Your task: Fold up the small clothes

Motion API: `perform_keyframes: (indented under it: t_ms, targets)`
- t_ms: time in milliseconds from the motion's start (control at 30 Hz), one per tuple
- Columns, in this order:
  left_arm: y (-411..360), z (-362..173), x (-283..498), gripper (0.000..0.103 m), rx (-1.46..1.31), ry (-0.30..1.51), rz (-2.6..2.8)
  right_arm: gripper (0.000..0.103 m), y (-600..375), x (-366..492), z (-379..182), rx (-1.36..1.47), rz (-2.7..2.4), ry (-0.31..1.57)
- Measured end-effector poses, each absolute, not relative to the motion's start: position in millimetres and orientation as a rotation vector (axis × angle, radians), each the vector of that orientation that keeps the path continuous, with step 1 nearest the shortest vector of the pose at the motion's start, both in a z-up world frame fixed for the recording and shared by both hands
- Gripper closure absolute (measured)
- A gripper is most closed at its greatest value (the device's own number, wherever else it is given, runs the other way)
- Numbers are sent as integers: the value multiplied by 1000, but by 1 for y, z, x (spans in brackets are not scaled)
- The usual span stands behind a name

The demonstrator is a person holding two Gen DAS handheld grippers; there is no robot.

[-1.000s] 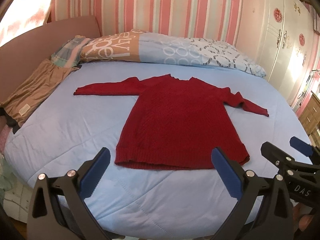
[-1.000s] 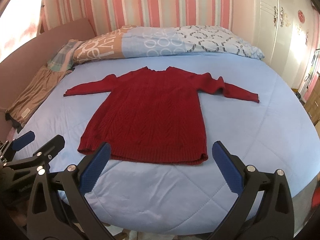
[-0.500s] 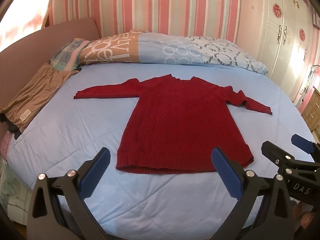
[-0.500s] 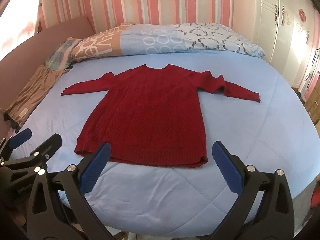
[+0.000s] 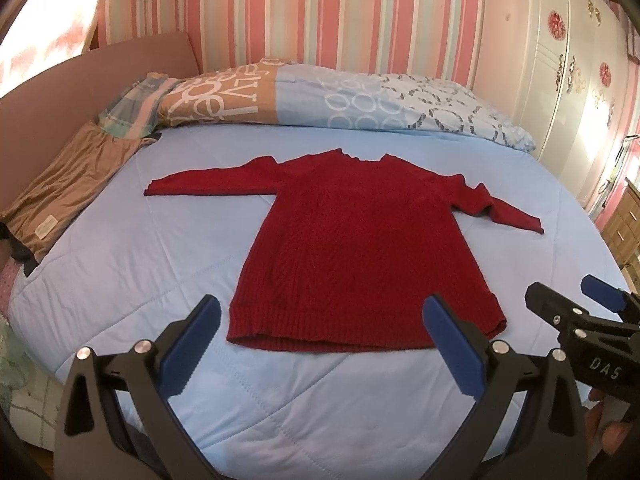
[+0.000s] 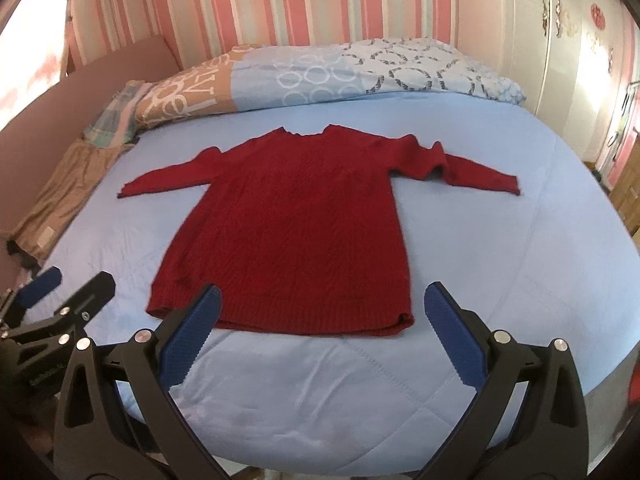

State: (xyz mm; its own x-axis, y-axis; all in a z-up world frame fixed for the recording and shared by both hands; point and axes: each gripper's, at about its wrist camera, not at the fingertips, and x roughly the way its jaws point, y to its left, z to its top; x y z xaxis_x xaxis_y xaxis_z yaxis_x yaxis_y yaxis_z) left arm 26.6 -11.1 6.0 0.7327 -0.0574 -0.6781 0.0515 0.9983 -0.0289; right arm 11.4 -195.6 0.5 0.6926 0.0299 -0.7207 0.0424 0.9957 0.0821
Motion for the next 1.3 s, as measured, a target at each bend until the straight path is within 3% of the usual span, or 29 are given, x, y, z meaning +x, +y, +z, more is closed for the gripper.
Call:
perform_keyframes:
  t_ms: [500,800,1300]
  targets:
    - [-13,9,28,2,-10,740,-53,3,-198,11,-3,100,12,786]
    - [-15,10,30,2,-17,744,-38,3,-183,17,-6,-33,-108,820]
    - [-15,7,31,2,-18,756,-37,3,-195,16,-2,64,-63,809]
